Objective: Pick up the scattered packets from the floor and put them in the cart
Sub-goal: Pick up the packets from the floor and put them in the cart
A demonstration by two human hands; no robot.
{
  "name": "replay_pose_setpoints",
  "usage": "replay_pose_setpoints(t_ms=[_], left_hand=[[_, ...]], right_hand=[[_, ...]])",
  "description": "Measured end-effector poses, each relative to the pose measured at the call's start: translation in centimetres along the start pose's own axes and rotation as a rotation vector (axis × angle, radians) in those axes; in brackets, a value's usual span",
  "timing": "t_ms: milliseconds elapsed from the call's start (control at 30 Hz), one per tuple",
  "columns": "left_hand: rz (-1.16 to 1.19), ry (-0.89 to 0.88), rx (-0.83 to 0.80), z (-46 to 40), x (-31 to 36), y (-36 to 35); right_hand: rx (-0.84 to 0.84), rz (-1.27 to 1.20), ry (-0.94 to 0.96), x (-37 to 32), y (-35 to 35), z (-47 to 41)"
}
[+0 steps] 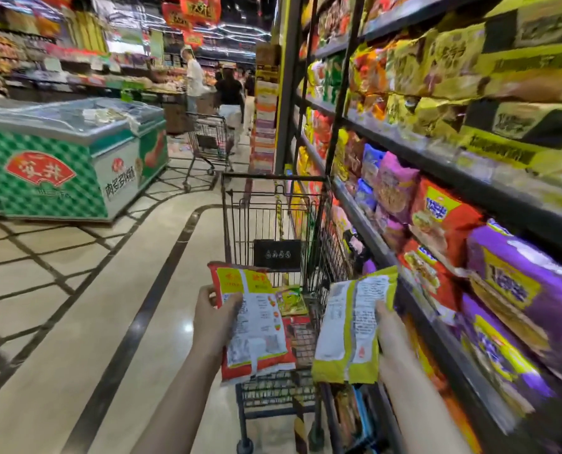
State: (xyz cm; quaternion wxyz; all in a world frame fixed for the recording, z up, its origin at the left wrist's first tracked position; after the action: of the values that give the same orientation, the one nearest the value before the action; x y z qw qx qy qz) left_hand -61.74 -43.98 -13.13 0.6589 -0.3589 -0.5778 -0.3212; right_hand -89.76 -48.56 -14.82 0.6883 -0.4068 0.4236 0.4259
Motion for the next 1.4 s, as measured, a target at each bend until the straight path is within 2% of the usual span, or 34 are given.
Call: replay_pose_setpoints(t_ms=[200, 300, 467, 700, 900, 1100, 1200, 1333, 1400], left_hand=[[-0.118, 0.09, 0.016, -10.4, -4.9, -4.2], [-0.153, 0.155, 0.013, -15.2, -8.2, -6.2], [-0.224, 0.21, 0.027, -24.4, -13.3, -10.3], [-0.261, 0.366, 0.057, -37.7, -22.9, -15.5], [-0.37, 0.422, 0.084, -45.3, -31.8, -16.5], [-0.406, 0.456, 0.01, -49.3, -39.3, -15.9], [-0.451, 0.494, 0.032, -50.0, -41.7, -15.1], [-0.635, 0.491, 0.093, -50.1, -43.3, -14.2], [-0.716, 0.453, 0.093, -50.3, -44.0, -13.9]], right_hand=[[0.05, 0.156, -0.078, 5.1, -1.8, -15.0], [0.087, 0.266, -0.155, 5.3, -4.1, -19.1], [0.02, 0.334, -0.233, 7.1, -9.1, -29.4], [-0.071, 0.568, -0.39, 16.1, -14.7, -45.8], [-0.153, 0.709, -0.468, 23.4, -17.9, -55.2], [-0.174, 0.603, -0.634, 33.5, -17.2, -59.9], [-0.151, 0.676, -0.538, 33.7, -16.3, -61.3], [-0.051, 0.783, -0.377, 33.0, -14.5, -62.5], [-0.015, 0.948, -0.331, 32.9, -13.6, -63.1]])
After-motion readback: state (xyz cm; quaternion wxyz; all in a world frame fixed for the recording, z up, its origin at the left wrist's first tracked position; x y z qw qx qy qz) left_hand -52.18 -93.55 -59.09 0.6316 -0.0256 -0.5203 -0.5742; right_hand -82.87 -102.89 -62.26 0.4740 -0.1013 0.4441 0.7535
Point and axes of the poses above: each hand's wrist, its own z-axis away from the middle knuckle, its own y-axis out of the back of the hand, x = y × z, the point moved 6 cm from there along -z, towards the middle knuckle, and after that the axes turned 4 degrees about z, right-handed, at the moved point
